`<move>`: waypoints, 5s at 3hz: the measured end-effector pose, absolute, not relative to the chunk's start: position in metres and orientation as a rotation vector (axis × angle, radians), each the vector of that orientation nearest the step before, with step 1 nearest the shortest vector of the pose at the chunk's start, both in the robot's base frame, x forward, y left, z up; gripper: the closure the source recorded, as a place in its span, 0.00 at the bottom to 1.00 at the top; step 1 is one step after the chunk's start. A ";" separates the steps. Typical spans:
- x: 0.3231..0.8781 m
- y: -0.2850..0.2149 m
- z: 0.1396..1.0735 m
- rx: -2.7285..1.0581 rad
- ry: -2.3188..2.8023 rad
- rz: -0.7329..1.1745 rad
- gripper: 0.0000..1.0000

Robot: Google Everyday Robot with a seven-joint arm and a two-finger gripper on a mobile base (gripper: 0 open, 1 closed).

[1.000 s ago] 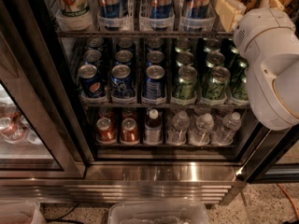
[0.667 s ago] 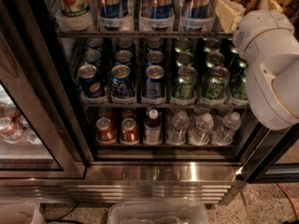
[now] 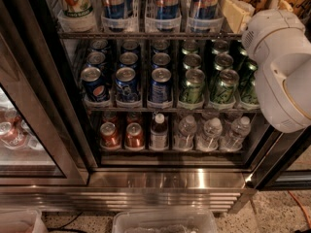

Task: Pick orange can from top shelf of fridge

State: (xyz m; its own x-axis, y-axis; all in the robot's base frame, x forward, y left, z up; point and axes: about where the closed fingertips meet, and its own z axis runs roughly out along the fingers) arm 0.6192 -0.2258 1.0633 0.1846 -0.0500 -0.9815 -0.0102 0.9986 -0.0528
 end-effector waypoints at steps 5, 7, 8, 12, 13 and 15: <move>0.626 -0.227 1.062 -0.045 1.395 -0.035 1.00; 0.625 -0.231 1.069 -0.015 1.385 -0.016 1.00; 0.622 -0.234 1.078 0.008 1.359 0.002 1.00; 0.579 -0.234 1.104 -0.017 1.250 0.058 1.00; 0.565 -0.232 1.108 -0.038 1.230 0.068 1.00; 0.539 -0.216 1.090 -0.179 1.271 0.096 1.00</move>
Offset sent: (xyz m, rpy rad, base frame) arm 0.0224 -0.0010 -0.0138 -0.0012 0.0258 -0.0194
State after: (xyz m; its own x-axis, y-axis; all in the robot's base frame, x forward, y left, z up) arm 0.5389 -0.2156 1.0901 0.2938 -0.0277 -0.9555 -0.1703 0.9821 -0.0809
